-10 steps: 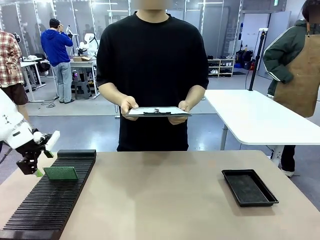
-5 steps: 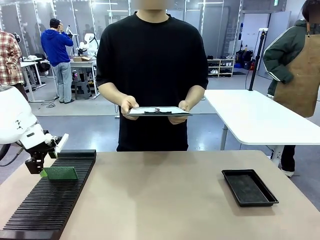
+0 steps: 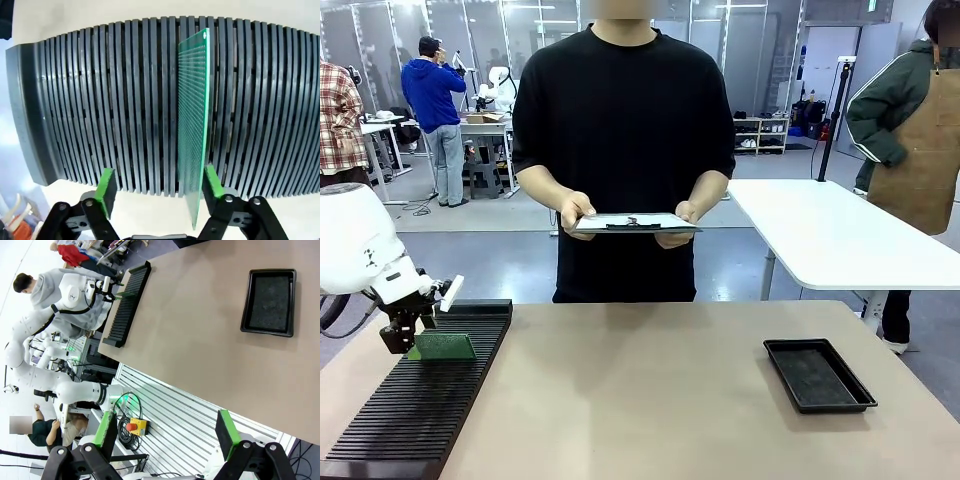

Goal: Inspect the PCB.
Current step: Pick up the Blank PCB and present it to the human.

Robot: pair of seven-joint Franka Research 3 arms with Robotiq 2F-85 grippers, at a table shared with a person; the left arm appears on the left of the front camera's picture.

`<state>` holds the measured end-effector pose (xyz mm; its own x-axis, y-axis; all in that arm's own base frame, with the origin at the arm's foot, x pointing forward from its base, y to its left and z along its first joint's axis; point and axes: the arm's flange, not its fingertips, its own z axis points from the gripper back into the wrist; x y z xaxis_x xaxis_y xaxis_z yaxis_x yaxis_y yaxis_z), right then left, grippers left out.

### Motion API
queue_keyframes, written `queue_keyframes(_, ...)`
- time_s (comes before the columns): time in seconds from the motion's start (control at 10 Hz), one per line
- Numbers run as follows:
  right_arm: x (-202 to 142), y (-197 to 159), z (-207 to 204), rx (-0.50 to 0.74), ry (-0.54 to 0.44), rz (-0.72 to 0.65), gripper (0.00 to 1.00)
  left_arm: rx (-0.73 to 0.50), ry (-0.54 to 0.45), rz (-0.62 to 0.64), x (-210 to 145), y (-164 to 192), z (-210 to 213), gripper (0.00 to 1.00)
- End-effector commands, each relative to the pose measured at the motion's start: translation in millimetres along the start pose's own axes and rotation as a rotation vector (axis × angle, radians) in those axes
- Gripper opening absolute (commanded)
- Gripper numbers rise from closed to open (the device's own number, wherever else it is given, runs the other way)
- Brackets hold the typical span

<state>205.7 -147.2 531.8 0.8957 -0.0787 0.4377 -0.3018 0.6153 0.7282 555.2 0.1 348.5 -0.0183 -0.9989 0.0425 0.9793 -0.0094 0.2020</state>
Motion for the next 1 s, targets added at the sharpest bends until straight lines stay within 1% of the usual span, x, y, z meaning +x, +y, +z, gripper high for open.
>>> queue_keyframes(0.0,0.5,0.5,1.4,0.013,-0.001,0.019,1.0,-0.017,0.026,0.012,1.8,8.0,-0.5,0.0)
queue_keyframes(0.1,0.5,0.5,1.4,0.013,-0.001,0.019,1.0,-0.022,0.005,0.019,2.5,6.8,-1.5,0.0)
queue_keyframes(0.2,0.5,0.5,1.4,0.013,-0.001,0.019,1.0,-0.037,0.006,0.021,1.6,6.7,-6.2,0.0)
queue_keyframes(0.3,0.5,0.5,1.4,0.013,-0.001,0.019,1.0,-0.049,-0.001,0.019,1.8,6.1,-7.1,0.11)
queue_keyframes(0.4,0.5,0.5,1.4,0.013,-0.001,0.019,1.0,-0.056,-0.003,0.018,1.5,6.5,-5.5,0.02)
queue_keyframes(0.6,0.5,0.5,1.4,0.013,-0.001,0.019,1.0,-0.068,0.016,0.012,3.4,6.1,-4.2,0.0)
queue_keyframes(0.9,0.5,0.5,1.4,0.013,-0.001,0.019,1.0,-0.086,-0.03,-0.004,6.0,-1.2,17.5,0.0)
